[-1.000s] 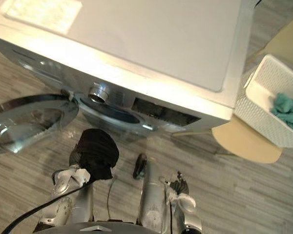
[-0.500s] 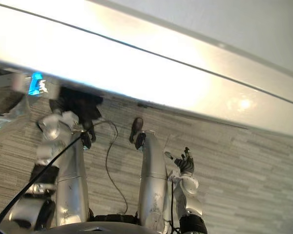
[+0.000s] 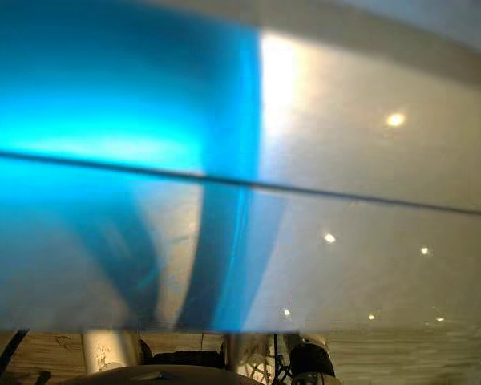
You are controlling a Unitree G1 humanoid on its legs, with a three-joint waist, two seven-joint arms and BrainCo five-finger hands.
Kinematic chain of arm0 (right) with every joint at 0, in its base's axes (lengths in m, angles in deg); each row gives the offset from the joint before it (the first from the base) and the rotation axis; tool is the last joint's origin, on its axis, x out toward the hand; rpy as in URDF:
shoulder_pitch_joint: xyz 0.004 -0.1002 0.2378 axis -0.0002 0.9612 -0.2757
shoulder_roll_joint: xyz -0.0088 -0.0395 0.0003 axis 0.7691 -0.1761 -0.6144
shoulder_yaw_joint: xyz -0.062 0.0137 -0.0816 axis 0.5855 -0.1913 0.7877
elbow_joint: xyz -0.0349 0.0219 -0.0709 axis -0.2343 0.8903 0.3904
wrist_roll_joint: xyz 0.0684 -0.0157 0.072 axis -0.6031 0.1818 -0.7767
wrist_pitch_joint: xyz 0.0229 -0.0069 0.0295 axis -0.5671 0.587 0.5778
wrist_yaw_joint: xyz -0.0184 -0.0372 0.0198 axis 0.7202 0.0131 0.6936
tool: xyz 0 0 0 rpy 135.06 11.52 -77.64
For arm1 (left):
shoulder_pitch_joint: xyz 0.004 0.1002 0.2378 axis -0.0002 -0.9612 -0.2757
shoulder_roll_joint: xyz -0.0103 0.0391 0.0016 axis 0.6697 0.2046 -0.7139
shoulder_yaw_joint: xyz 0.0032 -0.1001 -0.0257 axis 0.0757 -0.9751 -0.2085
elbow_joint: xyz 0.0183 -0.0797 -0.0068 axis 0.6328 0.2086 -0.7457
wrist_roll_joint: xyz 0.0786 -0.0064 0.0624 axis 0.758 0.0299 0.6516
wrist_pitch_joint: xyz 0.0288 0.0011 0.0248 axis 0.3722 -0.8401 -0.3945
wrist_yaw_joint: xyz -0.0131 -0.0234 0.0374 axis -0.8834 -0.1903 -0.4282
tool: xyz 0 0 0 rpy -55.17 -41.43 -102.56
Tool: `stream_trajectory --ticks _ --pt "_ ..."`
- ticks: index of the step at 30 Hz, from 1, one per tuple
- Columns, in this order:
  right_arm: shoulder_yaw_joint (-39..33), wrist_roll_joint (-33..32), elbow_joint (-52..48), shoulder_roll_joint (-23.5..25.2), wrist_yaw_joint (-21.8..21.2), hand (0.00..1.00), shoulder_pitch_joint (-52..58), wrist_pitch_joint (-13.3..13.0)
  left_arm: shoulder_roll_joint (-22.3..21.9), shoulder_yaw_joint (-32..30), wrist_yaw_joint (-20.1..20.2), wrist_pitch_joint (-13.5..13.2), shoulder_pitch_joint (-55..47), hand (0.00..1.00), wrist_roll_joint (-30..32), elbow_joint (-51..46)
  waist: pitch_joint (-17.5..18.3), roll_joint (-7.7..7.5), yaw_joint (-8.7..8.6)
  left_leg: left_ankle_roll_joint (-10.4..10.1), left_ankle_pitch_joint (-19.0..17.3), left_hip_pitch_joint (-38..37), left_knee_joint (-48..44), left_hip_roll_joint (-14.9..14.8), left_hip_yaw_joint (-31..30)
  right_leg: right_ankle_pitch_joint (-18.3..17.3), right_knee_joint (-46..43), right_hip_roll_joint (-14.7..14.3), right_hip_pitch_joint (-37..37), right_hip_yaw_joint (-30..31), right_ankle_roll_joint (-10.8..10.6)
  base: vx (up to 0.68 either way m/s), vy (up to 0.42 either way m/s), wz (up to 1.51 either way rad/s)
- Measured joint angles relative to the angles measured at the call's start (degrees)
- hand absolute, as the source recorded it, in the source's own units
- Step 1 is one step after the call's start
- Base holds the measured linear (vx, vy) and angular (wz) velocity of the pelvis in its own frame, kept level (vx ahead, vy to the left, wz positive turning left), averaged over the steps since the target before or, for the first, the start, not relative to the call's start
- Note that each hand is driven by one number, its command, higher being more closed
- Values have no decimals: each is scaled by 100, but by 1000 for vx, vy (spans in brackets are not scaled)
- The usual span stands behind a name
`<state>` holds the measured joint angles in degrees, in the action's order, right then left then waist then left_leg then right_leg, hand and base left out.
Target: Pick up the laundry basket with both hands and put the clothes into the washing machine.
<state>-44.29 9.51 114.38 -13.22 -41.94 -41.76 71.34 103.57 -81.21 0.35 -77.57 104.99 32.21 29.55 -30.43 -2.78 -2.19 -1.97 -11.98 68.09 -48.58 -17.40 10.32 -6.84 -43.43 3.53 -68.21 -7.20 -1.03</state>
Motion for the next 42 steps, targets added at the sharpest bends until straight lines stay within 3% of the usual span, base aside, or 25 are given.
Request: stream_trajectory --ticks 7,12,17,27,28,32,33,35,36,39,42 --pt "186 -130 51 46 -29 0 -56 -5 173 433 211 3 1288 100 8 661 -32 -17 -160 114 -78 85 -89 -211 384 291 240 -195 -223 327 -82 -1 28 -30" --pt "161 -287 298 50 -32 0 -57 -9 632 403 206 64 2177 100 12 1453 -31 -18 -244 162 -240 87 -268 -432 647 470 434 -402 -311 579 -182 8 11 -37" --pt "-209 -650 497 85 -9 0 -55 -37 728 238 189 52 2491 100 -78 1979 -30 -18 -283 226 -335 89 -379 -521 783 527 517 -446 -322 668 -215 12 22 -17" --pt "-583 -1130 678 177 86 0 -41 -137 716 -143 -648 -100 2534 100 -788 2015 -22 -32 -302 181 -437 127 -438 -586 812 552 616 -420 -314 598 -177 13 15 -6" --pt "-583 -1130 675 176 89 0 -41 -148 716 -191 -712 -150 2534 0 -776 2003 -22 -32 -322 180 -436 137 -438 -573 789 551 607 -390 -314 557 -175 15 20 6" --pt "-583 -1133 675 157 93 0 -41 -176 735 -281 -799 -144 2537 0 -165 1996 -20 -31 -384 156 -417 184 -435 -544 681 506 530 -349 -318 461 -146 19 13 11" --pt "-582 -1133 675 154 79 0 -40 -185 743 -211 -747 -9 2554 0 401 1996 -21 -33 -386 150 -410 184 -437 -529 673 464 463 -329 -342 452 -137 23 5 11" --pt "-573 -1133 676 154 43 0 -40 -184 792 -52 -634 132 2562 0 907 2005 -22 -35 -386 146 -405 191 -437 -518 658 442 428 -313 -353 433 -128 25 3 8" --pt "-574 -1134 679 149 24 0 -40 -187 823 33 -521 282 2562 0 1552 2018 -22 -35 -388 144 -404 198 -437 -518 645 440 428 -310 -353 406 -126 24 5 5" --pt "-574 -1142 688 117 -59 0 -33 -180 923 423 -149 531 2617 0 2495 2178 -22 -35 -401 147 -402 231 -442 -514 599 439 429 -290 -351 349 -123 0 0 0" --pt "-574 -1208 693 72 -99 0 -28 -179 921 423 -5 738 2709 0 3196 2560 -18 -34 -411 146 -392 271 -442 -509 540 434 433 -287 -350 315 -115 6 5 1"
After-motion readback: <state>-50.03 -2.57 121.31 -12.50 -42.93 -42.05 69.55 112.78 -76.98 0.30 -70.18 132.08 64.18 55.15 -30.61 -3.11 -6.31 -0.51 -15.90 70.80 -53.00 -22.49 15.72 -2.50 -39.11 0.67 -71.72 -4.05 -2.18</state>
